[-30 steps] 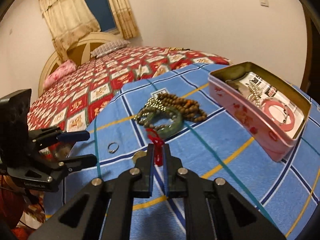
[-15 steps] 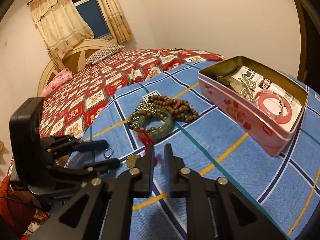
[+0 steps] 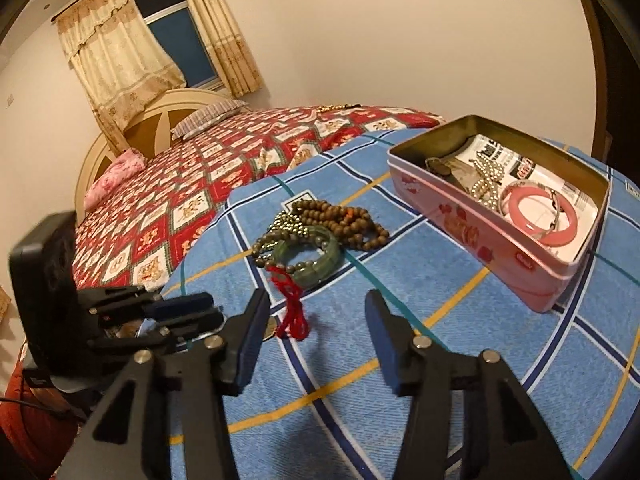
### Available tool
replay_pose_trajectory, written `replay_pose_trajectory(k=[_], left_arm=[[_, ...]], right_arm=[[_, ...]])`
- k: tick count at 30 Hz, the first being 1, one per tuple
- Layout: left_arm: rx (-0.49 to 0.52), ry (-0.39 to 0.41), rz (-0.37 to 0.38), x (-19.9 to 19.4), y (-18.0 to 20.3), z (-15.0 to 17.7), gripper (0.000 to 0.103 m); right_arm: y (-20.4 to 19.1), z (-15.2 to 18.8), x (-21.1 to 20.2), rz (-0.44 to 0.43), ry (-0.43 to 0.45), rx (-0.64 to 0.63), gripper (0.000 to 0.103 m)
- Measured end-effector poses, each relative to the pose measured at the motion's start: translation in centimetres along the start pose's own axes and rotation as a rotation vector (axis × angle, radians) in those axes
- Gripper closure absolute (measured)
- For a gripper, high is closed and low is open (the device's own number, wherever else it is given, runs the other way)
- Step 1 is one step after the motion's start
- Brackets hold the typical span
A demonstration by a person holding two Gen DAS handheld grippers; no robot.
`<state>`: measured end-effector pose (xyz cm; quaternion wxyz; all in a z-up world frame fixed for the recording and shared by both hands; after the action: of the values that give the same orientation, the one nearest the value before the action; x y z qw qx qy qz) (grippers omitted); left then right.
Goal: Organize jewelry
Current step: 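Grasp the red-string coin charm with the right tool while the left grasps the silver ring, then drop the red-string charm into the tin with the right tool while the left drops the ring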
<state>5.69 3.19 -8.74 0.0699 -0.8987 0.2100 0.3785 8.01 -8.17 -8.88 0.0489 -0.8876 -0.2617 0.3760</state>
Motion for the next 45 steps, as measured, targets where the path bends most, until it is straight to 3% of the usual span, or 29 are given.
replay_pose_trajectory(k=[8,9,12,17,26,33,38,45], left_arm=[[-0.012,0.108,0.018,-2.7,-0.3,-2.3,0.084],[-0.011,0.107,0.015,-2.7,-0.2,-2.5,0.084],[-0.014,0.108,0.014,-2.6,-0.4,-2.5,0.084],[-0.024,0.118,0.019,-2.5,-0.5,-3.0,0.084],[-0.006,0.180,0.055,-2.6,1.1,-6.2,0.084],[0.025,0.233,0.123,-1.6,4.4,-10.1,0.084],[0.037,0.255,0.188,0.8,7.0,-13.2,0.084],[0.026,0.243,0.221,5.3,8.9,-16.2,0.084]], right_arm=[[-1.9,0.7,3.3,0.036,-0.130,-0.112,0.050],[-2.1,0.8,3.8,0.043,-0.148,-0.122,0.054],[-2.4,1.3,4.9,0.057,-0.194,-0.157,0.096],[-2.6,0.2,2.9,0.046,-0.092,-0.163,0.094],[1.6,-4.0,-1.8,-0.005,0.105,0.024,0.094],[6.1,-7.7,-4.6,0.052,0.215,0.100,0.094],[9.8,-9.1,-4.8,0.080,0.242,0.153,0.094],[13.5,-10.2,-2.1,0.095,0.200,0.215,0.094]])
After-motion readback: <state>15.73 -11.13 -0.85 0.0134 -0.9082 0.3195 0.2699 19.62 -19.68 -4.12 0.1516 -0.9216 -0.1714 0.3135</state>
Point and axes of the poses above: each gripper's, at about its wrist camera, not at the fingertips, and x roughly the way its jaws point, y to its right, z to its underside, the point moved 8 cm from there along x, roughly the way its jaws point, and after that the axes turned 3 degrees about -y, right-handed, at the moved point
